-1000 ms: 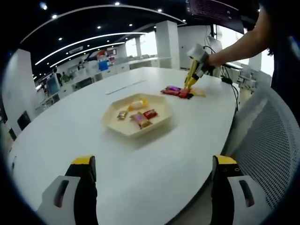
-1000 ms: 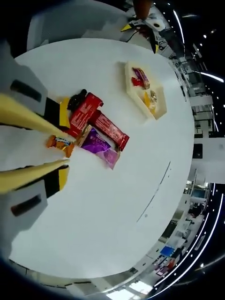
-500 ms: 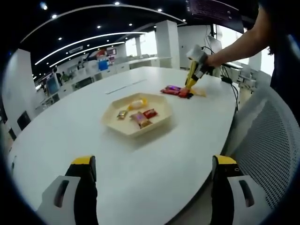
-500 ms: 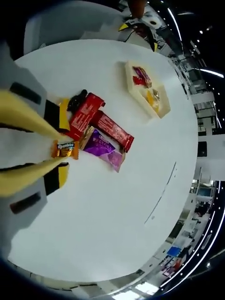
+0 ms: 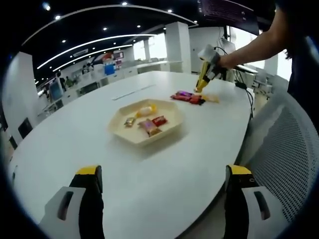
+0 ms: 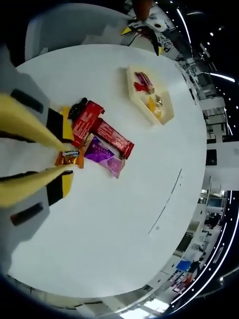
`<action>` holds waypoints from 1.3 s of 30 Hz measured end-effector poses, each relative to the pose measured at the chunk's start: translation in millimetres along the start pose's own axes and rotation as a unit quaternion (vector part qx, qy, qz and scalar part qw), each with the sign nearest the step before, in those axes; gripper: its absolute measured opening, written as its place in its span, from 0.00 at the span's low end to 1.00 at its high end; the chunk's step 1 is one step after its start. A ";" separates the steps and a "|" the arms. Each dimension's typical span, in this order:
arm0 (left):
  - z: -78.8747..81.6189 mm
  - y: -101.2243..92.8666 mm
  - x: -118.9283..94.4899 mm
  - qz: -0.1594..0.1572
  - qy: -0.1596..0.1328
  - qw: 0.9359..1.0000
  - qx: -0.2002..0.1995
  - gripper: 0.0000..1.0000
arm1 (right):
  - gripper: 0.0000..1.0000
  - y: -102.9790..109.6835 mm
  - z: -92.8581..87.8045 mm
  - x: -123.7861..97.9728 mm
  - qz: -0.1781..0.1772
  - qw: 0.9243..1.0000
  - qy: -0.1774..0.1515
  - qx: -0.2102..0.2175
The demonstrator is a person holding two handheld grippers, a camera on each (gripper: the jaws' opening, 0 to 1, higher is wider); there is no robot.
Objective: Place the target food into the container with the food tongs after gripping and lifting it, then release it inside without dropping or visibly crushing the food.
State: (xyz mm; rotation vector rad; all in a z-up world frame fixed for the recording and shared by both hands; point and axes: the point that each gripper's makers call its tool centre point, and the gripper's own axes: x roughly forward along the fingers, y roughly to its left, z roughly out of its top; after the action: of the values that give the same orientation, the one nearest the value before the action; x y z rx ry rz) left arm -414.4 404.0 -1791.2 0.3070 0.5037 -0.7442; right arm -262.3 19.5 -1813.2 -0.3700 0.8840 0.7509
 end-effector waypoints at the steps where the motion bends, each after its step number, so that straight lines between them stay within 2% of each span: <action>1: 0.0 0.0 -0.1 0.000 0.000 1.000 0.000 0.99 | 0.21 0.1 1.9 -1.5 0.000 1.000 -0.001 0.000; 11: 4.7 1.3 -2.2 0.000 -0.012 1.000 -0.011 1.00 | 0.21 5.9 29.5 -11.7 0.004 1.000 -0.011 -0.016; 16: 6.8 2.3 -3.5 0.002 -0.020 1.000 -0.010 1.00 | 0.21 17.2 45.4 -9.7 0.015 0.999 -0.009 -0.043; 22: 11.0 0.5 -5.7 0.000 -0.026 1.000 -0.010 1.00 | 0.21 34.4 76.8 -9.1 0.026 0.998 -0.021 -0.056; 27: 13.8 5.7 -7.3 0.012 -0.033 0.999 -0.002 1.00 | 0.21 49.0 105.0 -9.1 0.034 0.996 -0.029 -0.074; 34: 10.5 1.9 -5.5 0.003 -0.025 1.000 0.001 1.00 | 0.21 72.9 140.4 -7.9 0.049 0.993 -0.040 -0.097; 39: 11.4 4.0 -6.2 0.009 -0.024 1.000 0.004 1.00 | 0.21 92.1 162.8 -0.2 0.062 0.991 -0.044 -0.113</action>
State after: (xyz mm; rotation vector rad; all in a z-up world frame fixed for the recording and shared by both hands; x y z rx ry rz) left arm -411.7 405.3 -1778.0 0.2998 0.4530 -0.7349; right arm -238.1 177.1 -1715.4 -0.4820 0.7451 0.9796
